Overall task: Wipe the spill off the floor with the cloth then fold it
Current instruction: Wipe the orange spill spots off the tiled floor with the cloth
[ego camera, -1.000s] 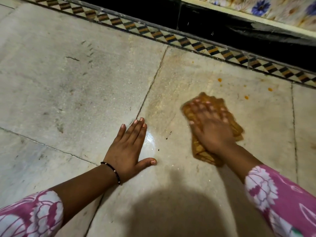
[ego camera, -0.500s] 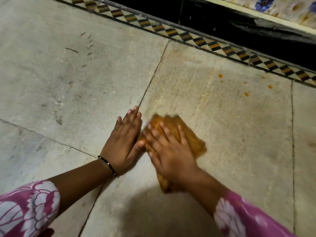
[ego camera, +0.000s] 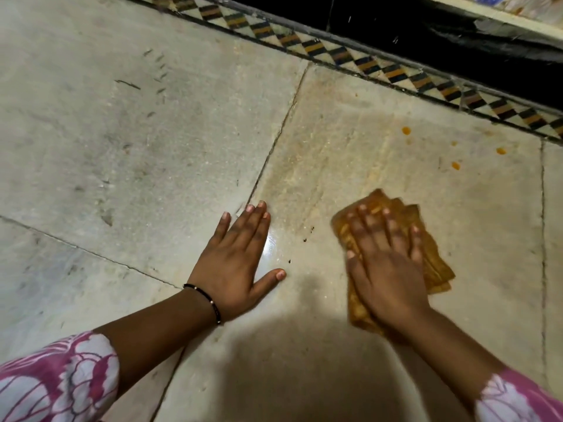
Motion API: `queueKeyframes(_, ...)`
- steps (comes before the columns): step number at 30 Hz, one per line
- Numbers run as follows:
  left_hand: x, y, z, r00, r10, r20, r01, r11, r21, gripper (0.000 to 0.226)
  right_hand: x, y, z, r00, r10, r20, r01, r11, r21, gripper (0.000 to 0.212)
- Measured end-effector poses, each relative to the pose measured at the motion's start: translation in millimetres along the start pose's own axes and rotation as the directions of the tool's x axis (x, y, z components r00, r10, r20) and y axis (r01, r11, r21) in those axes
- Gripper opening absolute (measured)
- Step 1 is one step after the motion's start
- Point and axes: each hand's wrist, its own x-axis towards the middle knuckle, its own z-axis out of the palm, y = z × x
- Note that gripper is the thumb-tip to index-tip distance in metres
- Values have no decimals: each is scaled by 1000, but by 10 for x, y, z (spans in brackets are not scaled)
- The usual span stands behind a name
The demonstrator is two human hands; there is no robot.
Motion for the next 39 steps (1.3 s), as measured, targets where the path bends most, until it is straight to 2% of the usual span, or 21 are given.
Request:
queueKeyframes(3, 2, -5, -11, 1000, 6, 6, -6, 1000, 1, 84, 237, -278, -22, 992, -122, 8, 122, 992, -10, 61)
queueKeyframes(6, 0, -15, -14, 1000, 1, 4, -1, 1000, -16, 82, 919, -264, -139, 983, -185, -19, 185, 982, -25, 60)
queueKeyframes(9, -6, -23, -16, 1000, 11, 14, -11, 1000, -20, 81, 1523, -49, -305, 998, -55, -44, 56, 998, 27, 56)
queueKeyframes(11, -4, -21, -13, 1000, 8, 15, -8, 1000, -11, 81, 1616, 19, -321, 999, 30, -30, -28, 997, 72, 56)
queueKeyframes(13, -9, 1, -9, 999, -6, 39, 6, 1000, -4, 83, 1333, 5, -240, 999, 3, -51, 0, 999, 52, 57)
queueKeyframes(15, -19, 17, -15, 999, -21, 48, 21, 1000, 10, 86, 778, -15, -101, 991, -101, -86, 103, 994, 27, 57)
queueKeyframes(18, 56, 104, -87, 1000, -1, -14, 0, 998, -61, 85, -198, 185, 109, 988, -149, -39, 148, 989, -32, 56)
queueKeyframes(20, 208, 223, -196, 995, 67, -72, -75, 991, -112, 84, -752, 511, 217, 1000, -9, -1, 9, 999, -48, 57)
queueKeyframes(22, 393, 329, -286, 983, 154, -101, -164, 982, -97, 83, -1023, 914, 209, 980, 200, 9, -200, 980, -2, 60)
queueKeyframes(25, 595, 361, -311, 970, 237, -57, -239, 970, -47, 85, -843, 1410, 75, 888, 457, -44, -452, 887, 91, 66)
queueKeyframes(28, 671, 354, -249, 960, 278, -29, -278, 960, 2, 86, -282, 1305, -93, 767, 642, -7, -631, 756, 177, 59)
queueKeyframes(29, 699, 377, -239, 963, 268, -27, -269, 963, -10, 87, -141, 1111, -110, 768, 640, -9, -629, 758, 172, 57)
queueKeyframes(30, 715, 392, -233, 971, 239, -21, -240, 970, -38, 89, -41, 857, -89, 808, 588, -16, -579, 800, 155, 56)
queueKeyframes(32, 769, 420, -245, 983, 183, -7, -182, 979, -89, 92, -68, 253, 1, 922, 384, -55, -378, 921, 94, 53)
queueKeyframes(35, 812, 392, -262, 982, 188, -29, -190, 978, -82, 90, -554, -278, 198, 989, 135, -58, -129, 987, 93, 51)
queueKeyframes(37, 807, 347, -260, 975, 218, -44, -220, 974, -57, 85, -962, -168, 332, 994, 112, 3, -111, 989, 96, 49)
queueKeyframes(39, 800, 319, -245, 973, 230, -38, -231, 972, -48, 83, -1279, 148, 363, 971, 234, 51, -238, 966, 104, 55)
